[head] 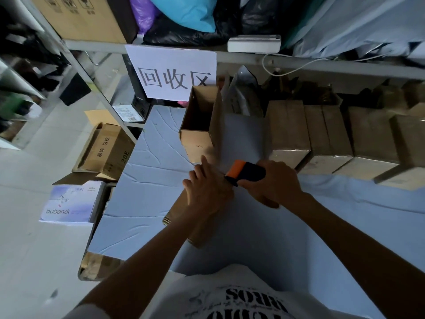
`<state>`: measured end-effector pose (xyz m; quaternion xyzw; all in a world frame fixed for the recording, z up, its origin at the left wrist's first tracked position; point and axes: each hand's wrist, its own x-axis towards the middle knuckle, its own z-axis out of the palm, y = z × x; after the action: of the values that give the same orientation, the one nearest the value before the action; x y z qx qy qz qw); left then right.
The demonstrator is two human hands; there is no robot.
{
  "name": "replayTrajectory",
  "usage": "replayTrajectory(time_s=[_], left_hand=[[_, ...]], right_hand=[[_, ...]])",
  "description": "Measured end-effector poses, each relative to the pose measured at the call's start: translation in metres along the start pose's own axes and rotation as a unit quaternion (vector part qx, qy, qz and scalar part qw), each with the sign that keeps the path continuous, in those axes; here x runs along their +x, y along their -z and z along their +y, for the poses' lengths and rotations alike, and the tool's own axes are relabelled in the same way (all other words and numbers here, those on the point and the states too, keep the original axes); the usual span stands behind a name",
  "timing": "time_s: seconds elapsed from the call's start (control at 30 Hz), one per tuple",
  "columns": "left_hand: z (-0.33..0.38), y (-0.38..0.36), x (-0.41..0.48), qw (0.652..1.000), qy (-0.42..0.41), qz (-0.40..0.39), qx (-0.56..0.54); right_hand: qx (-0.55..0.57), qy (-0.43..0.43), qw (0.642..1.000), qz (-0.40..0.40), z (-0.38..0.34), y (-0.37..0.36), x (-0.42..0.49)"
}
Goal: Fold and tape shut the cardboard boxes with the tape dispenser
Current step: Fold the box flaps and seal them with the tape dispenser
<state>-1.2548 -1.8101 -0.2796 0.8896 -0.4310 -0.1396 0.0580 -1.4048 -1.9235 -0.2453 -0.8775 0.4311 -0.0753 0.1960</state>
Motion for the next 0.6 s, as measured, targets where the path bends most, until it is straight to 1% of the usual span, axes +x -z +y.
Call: replayTrajectory(time_s=[0.07,0.17,0.27,0.4,0.5,0.6], left_hand=[[-0.008,-0.003,0.002,1.0,-0.014,0.014,0.004],[-0.013,-0.004,0.003,0.999,-0.029,0.01,-0.013],[-0.017,-0.005,0.005,0.999,-0.03,-0.005,-0.023],[-0.016,-0.009,0.005,0.999,-0.035,0.005,-0.013],[-0.014,-0.007,0.005,0.999,-0.029,0.001,-0.022],[-0.01,-0.005,0.0,0.999,-0.028,0.0,-0.021]], right_hand=[[-0.001,0.001,1.0,-0.013,0.0,-0.001,-0.003],[0.025,-0.002,0.999,-0.048,0.009,-0.001,-0.01],[0.022,-0.005,0.999,-0.049,0.027,0.006,-0.021],[0.017,-0.031,0.998,-0.054,0.045,0.012,-0.038],[-0.015,-0.036,0.997,-0.067,0.041,0.011,-0.037],[-0.049,-0.064,0.991,-0.106,0.03,0.006,-0.027]])
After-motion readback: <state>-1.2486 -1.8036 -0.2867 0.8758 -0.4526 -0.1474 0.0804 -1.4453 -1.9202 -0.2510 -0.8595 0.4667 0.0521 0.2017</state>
